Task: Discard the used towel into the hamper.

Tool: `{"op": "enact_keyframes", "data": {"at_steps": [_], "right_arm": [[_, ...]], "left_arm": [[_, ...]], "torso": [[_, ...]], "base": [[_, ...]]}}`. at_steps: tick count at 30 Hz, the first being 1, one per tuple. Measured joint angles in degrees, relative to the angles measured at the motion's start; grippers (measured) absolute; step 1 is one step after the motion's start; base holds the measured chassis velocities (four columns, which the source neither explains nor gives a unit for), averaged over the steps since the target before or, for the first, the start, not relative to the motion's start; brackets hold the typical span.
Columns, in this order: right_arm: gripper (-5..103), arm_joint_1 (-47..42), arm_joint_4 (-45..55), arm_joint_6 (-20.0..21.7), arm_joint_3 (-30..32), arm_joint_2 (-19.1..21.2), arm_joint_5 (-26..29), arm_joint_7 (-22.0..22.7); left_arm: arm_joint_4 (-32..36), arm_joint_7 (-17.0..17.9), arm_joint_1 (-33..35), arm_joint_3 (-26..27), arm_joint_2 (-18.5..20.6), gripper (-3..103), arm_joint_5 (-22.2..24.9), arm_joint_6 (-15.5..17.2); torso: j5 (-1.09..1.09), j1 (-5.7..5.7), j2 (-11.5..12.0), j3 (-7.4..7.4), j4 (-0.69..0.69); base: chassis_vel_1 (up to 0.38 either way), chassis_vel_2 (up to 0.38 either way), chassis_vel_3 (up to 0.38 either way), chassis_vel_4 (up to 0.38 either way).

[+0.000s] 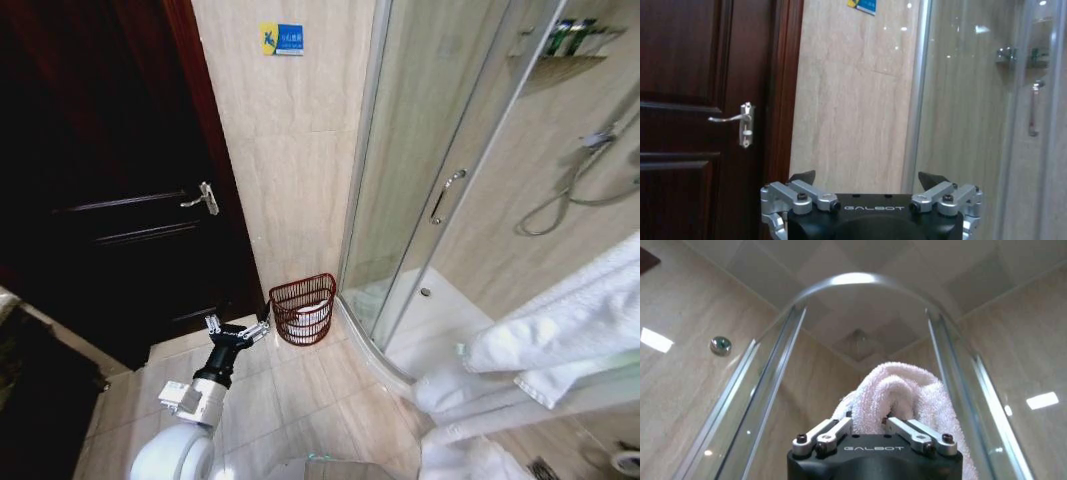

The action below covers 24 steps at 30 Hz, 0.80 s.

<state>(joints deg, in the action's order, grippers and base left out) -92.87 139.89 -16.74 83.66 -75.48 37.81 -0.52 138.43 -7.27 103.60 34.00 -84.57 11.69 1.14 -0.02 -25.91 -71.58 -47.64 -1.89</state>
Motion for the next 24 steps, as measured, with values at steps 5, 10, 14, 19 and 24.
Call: {"op": "enact_keyframes", "data": {"at_steps": [5,10,14,19,24], "right_arm": [[10,0.2,-0.42,-0.29,0.01,0.05,-0.81,-0.3],[10,0.27,-0.88,-0.92,-0.02,0.11,-1.09,-1.44],[10,0.4,-1.07,-1.06,-0.11,0.14,-1.15,-1.85],[10,0.65,-1.28,-1.08,-0.33,0.19,-1.16,-2.1],[10,1.02,-1.34,-1.08,-0.5,0.51,-1.15,-2.14]], "left_arm": [[0.0,0.0,0.03,0.0,0.0,100,0.0,0.0],[0.0,0.0,0.01,0.0,0.0,100,0.0,0.0],[0.0,0.0,0.0,0.0,0.0,100,0.0,0.0],[0.0,0.0,-0.01,0.0,0.0,100,0.0,0.0],[0.0,0.0,0.0,0.0,0.0,100,0.0,0.0]], "torso": [[0.0,0.06,-0.04,0.03,0.0],[0.03,0.03,-0.03,0.01,0.01],[0.01,-0.04,0.0,-0.01,-0.01],[0.02,-0.06,0.02,-0.02,-0.01],[0.01,0.02,0.0,0.0,0.0]], "base": [[0.187,-0.175,-0.219,0.202],[0.029,-0.019,-0.075,0.051],[-0.071,0.062,0.046,-0.059],[-0.033,0.033,0.047,-0.032],[0.049,0.017,0.015,0.041]]}}
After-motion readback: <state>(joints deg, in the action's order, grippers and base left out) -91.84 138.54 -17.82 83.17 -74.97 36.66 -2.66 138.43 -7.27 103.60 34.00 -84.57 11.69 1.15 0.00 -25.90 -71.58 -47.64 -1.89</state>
